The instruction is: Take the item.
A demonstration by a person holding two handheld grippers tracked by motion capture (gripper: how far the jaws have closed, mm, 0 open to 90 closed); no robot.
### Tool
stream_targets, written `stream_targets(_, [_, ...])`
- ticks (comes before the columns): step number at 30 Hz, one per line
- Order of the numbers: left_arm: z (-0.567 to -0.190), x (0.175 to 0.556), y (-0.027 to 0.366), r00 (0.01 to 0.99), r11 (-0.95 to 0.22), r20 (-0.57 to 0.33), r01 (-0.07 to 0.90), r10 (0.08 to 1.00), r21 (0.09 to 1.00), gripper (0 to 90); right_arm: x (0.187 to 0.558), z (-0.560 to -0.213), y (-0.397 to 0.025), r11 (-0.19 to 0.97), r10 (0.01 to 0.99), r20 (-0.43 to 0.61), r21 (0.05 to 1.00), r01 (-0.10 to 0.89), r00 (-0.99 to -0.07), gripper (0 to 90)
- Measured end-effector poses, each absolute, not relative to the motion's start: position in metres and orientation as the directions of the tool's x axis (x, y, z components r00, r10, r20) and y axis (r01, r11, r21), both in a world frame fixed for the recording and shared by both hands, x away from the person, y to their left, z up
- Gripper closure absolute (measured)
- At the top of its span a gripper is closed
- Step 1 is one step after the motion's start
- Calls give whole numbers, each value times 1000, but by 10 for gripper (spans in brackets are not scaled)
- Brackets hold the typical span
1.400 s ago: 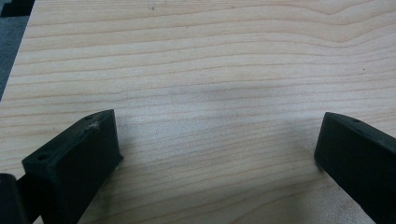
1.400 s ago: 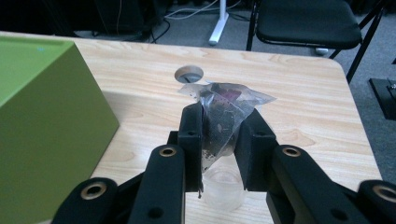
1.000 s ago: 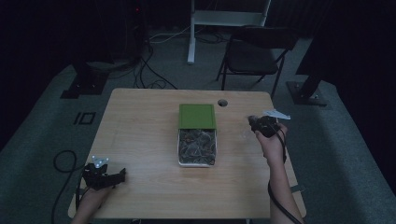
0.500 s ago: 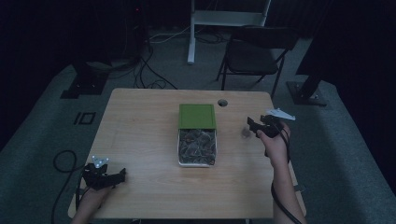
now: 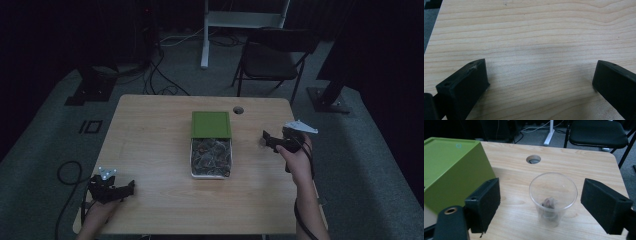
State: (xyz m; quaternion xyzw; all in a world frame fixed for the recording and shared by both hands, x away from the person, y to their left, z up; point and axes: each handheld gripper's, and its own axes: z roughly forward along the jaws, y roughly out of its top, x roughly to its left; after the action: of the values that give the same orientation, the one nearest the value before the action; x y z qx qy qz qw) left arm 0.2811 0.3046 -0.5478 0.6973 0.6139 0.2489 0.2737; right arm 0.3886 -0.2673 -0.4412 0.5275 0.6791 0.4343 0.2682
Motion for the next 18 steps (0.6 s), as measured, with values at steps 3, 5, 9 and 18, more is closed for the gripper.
stream_targets(3, [-548, 281, 304, 121, -95, 10, 719, 993, 689, 5, 386, -442, -267, 71, 947, 93, 872, 484, -306, 158])
stream_targets(5, [-548, 281, 305, 122, -95, 10, 719, 993, 688, 5, 381, -443, -268, 70, 946, 96, 872, 485, -309, 158])
stream_targets(9, [-548, 281, 304, 121, -95, 10, 719, 993, 689, 5, 375, -447, -269, 76, 945, 94, 869, 488, -313, 158])
stream_targets(18, [-548, 281, 305, 122, -95, 10, 719, 993, 688, 5, 365, -461, -270, 87, 940, 98, 858, 507, -327, 154])
